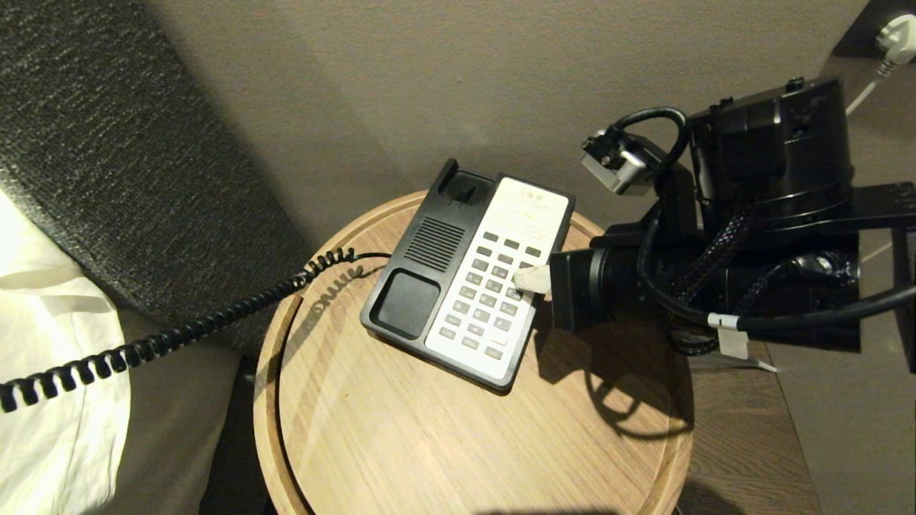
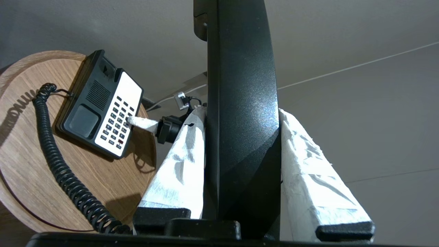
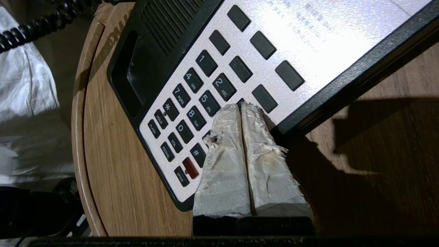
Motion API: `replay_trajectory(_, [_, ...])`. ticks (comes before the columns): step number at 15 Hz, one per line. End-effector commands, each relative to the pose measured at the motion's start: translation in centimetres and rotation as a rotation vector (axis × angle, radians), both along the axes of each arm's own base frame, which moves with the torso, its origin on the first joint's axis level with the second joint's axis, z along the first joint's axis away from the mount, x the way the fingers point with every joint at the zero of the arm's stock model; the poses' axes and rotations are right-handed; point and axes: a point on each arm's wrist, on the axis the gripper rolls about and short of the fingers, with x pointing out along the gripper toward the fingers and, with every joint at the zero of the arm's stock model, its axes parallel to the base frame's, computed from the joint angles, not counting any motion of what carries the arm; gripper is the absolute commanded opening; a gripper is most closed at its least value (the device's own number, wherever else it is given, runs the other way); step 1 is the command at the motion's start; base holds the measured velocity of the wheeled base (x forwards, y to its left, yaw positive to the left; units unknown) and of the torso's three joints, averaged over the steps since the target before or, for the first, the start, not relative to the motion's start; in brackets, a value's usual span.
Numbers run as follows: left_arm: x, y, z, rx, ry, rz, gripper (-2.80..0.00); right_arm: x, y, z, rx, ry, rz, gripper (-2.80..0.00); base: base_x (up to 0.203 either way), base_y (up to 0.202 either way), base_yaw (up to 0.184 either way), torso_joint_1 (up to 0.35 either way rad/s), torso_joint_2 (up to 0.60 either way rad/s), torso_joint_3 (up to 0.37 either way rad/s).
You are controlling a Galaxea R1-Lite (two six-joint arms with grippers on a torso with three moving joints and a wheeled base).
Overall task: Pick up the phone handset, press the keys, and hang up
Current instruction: Dial the number
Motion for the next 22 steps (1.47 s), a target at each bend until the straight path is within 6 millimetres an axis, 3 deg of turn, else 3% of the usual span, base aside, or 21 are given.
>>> replay_trajectory(1, [0.1, -0.1, -0.2, 0.003, 0.009, -0.001, -2.8, 0.1, 0.1, -0.1, -0.003, 0.002, -0.003, -2.8, 0.0, 0.0, 0.0, 0.0, 0.0, 0.0])
replay_trajectory(14, [0.0, 0.0, -1.0, 0.009, 0.021, 0.001, -2.8, -0.8, -0.6, 0.8, 0.022, -0.016, 0.015, -2.8, 0.0, 0.0, 0.0, 0.0, 0.0, 0.0])
replay_trajectory(22, [-0.1, 0.1, -1.1, 0.007, 0.019, 0.001, -2.8, -1.5, -0.3, -0.9, -0.022, 0.022, 0.043, -2.8, 0.0, 0.0, 0.0, 0.0, 0.0, 0.0])
